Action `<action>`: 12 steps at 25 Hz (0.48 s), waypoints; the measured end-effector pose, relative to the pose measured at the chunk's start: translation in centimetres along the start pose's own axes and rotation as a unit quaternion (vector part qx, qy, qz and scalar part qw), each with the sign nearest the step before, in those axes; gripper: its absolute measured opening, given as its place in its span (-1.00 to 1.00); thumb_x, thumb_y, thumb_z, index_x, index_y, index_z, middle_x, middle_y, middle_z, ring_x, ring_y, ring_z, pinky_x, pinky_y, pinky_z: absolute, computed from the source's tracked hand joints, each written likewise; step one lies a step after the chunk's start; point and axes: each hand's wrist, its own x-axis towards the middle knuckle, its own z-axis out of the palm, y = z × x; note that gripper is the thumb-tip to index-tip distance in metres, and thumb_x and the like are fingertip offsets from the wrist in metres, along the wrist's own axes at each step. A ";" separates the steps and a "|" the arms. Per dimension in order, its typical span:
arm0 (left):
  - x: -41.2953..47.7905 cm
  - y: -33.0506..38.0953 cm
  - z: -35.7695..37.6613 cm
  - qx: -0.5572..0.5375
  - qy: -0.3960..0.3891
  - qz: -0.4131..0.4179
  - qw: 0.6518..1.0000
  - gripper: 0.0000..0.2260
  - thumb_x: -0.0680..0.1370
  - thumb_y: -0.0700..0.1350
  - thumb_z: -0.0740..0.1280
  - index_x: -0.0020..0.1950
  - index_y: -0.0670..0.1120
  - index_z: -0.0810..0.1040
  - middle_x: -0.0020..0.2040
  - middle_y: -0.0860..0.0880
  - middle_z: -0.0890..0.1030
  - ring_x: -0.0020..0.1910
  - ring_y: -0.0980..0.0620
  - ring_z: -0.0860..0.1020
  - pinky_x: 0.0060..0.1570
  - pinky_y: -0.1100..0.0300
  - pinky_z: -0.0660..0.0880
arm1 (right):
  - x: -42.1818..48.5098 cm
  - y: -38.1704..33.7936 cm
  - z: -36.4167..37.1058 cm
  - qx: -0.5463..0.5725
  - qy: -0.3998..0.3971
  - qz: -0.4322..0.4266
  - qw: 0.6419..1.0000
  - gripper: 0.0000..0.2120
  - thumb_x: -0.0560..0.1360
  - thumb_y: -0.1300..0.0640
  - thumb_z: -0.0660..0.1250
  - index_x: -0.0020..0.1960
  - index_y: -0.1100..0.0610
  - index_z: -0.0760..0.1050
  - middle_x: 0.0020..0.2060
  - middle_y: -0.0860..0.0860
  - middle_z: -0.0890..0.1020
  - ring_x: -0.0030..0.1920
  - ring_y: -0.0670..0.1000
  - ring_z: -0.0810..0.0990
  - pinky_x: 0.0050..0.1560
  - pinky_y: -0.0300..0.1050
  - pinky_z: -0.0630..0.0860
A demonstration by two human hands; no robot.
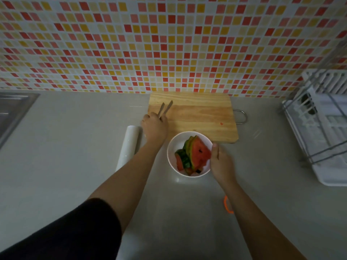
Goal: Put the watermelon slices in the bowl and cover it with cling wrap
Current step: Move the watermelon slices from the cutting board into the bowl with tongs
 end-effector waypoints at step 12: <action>3.7 0.6 4.3 0.029 0.012 -0.038 0.999 -0.51 0.55 0.04 0.22 0.31 -0.30 0.32 0.28 -0.27 0.40 0.25 -0.25 0.37 0.29 -0.04 0.29 | 0.3 0.7 0.0 0.007 -0.018 -0.001 1.000 -0.60 0.62 -0.04 -0.04 -0.20 0.10 0.45 -0.34 0.03 0.54 -0.23 0.10 0.54 -0.20 -0.07 0.37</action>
